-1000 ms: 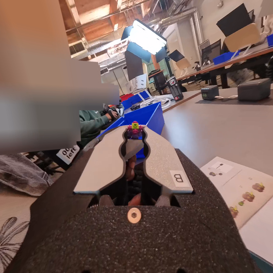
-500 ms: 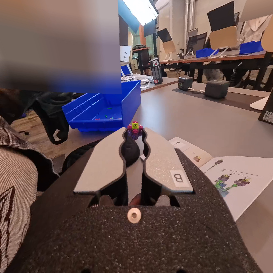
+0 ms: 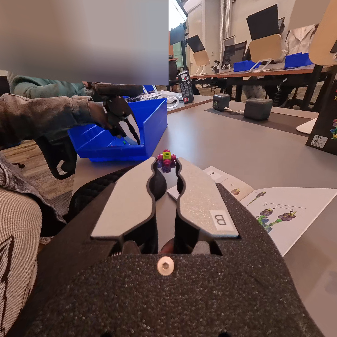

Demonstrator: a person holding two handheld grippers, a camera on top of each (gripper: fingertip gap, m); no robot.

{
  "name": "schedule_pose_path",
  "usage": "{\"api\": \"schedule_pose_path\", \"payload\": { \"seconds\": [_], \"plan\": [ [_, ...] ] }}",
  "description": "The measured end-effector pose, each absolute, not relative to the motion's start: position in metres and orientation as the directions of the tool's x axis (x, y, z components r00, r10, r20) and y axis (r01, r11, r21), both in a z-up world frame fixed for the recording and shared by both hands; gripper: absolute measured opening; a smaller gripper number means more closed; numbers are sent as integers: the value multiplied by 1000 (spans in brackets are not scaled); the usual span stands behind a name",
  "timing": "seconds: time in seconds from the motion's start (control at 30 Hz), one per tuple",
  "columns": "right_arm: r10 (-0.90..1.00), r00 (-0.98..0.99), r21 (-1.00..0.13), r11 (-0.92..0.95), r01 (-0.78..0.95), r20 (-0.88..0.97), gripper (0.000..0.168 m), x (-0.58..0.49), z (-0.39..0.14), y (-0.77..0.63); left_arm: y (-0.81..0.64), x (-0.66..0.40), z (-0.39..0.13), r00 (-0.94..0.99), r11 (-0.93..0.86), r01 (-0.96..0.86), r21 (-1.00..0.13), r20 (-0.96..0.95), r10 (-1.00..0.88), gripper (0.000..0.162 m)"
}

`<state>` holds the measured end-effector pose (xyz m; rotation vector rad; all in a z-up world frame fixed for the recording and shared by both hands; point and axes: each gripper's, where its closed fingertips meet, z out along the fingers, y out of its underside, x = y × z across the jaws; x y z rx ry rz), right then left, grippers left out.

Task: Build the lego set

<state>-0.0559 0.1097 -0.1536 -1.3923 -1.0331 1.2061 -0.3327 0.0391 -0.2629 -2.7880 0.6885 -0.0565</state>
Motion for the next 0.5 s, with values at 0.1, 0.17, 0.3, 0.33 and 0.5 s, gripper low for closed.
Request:
{"api": "schedule_pose_path", "payload": {
  "seconds": [0.1,0.17,0.3,0.33,0.5],
  "plan": [
    [976,151,-988,-157,-8,-156,18,-55,-153,112,42,-333,-263,890,-853,-442,-278,-23,-454,11],
    [974,153,-986,-168,-13,-168,18,-53,-153,113,42,-334,-263,891,-854,-442,-274,-25,-453,10],
    [972,155,-984,-178,-14,-178,18,-53,-154,114,42,-334,-263,892,-855,-443,-270,-36,-450,11],
    [972,155,-984,-179,-14,-179,18,-53,-154,114,41,-334,-263,892,-855,-444,-268,-42,-450,11],
    [970,152,-982,-189,-19,-190,18,-52,-155,114,37,-346,-263,901,-874,-432,-221,-76,-426,16]
  ]
}}
